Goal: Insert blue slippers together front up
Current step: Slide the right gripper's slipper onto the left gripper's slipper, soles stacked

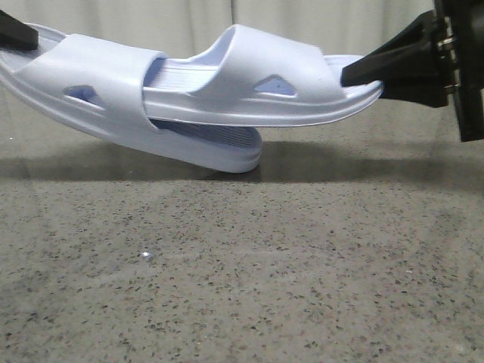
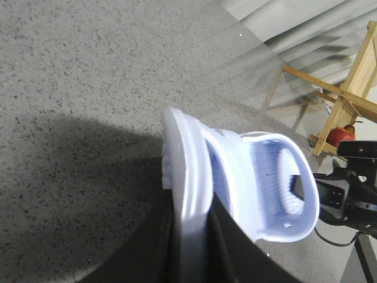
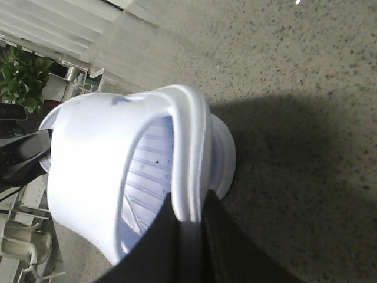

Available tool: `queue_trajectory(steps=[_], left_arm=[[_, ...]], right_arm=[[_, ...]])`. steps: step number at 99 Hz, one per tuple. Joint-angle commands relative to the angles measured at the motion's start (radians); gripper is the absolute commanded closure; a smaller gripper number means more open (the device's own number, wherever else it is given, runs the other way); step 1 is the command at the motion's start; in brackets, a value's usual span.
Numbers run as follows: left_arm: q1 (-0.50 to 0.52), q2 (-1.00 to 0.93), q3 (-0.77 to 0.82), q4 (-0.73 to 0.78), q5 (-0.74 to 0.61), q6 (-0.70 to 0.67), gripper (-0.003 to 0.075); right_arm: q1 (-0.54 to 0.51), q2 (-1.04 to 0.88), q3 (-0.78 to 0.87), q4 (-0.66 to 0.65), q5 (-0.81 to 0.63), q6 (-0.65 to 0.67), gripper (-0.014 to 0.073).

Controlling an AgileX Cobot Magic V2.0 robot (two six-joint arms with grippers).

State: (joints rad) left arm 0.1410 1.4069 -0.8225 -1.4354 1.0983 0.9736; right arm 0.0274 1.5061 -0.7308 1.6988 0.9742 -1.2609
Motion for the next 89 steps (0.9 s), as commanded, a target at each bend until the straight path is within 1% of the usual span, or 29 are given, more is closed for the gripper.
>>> queue_trajectory(steps=[1, 21, 32, 46, 55, 66, 72, 83, 84, 89], left_arm=[[-0.034, -0.025, -0.022, -0.107, 0.169, 0.007, 0.0705], [-0.034, -0.025, -0.022, -0.113, 0.169, 0.007, 0.0704], [-0.034, -0.025, -0.022, -0.113, 0.169, 0.007, 0.0705], [-0.027, -0.025, -0.022, -0.113, 0.169, 0.007, 0.0705], [-0.027, -0.025, -0.028, -0.113, 0.169, 0.009, 0.0705], [-0.027, -0.025, -0.033, -0.121, 0.169, 0.011, 0.0705], [-0.027, -0.025, -0.033, -0.123, 0.167, 0.014, 0.0705], [-0.021, -0.025, -0.033, -0.135, 0.149, 0.014, 0.0705], [0.044, -0.024, -0.033, -0.032, -0.014, 0.026, 0.0705], [0.037, -0.022, -0.033, -0.011, -0.043, 0.026, 0.0704]], right_arm=[[0.064, 0.013, -0.056, 0.053, 0.158, -0.037, 0.0697], [0.142, 0.058, -0.151, 0.049, 0.154, -0.037, 0.0697], [0.137, 0.058, -0.159, 0.034, 0.131, -0.037, 0.0697], [0.081, 0.058, -0.159, -0.017, 0.158, -0.019, 0.0669], [0.028, 0.058, -0.159, -0.055, 0.203, -0.003, 0.061], [-0.061, 0.058, -0.159, -0.109, 0.267, 0.028, 0.0528], [-0.105, 0.054, -0.159, -0.134, 0.298, 0.044, 0.051], [-0.18, 0.035, -0.159, -0.194, 0.324, 0.067, 0.0505], [-0.366, -0.132, -0.159, -0.288, 0.331, 0.104, 0.0505], [-0.366, -0.133, -0.159, -0.289, 0.329, 0.104, 0.0505]])
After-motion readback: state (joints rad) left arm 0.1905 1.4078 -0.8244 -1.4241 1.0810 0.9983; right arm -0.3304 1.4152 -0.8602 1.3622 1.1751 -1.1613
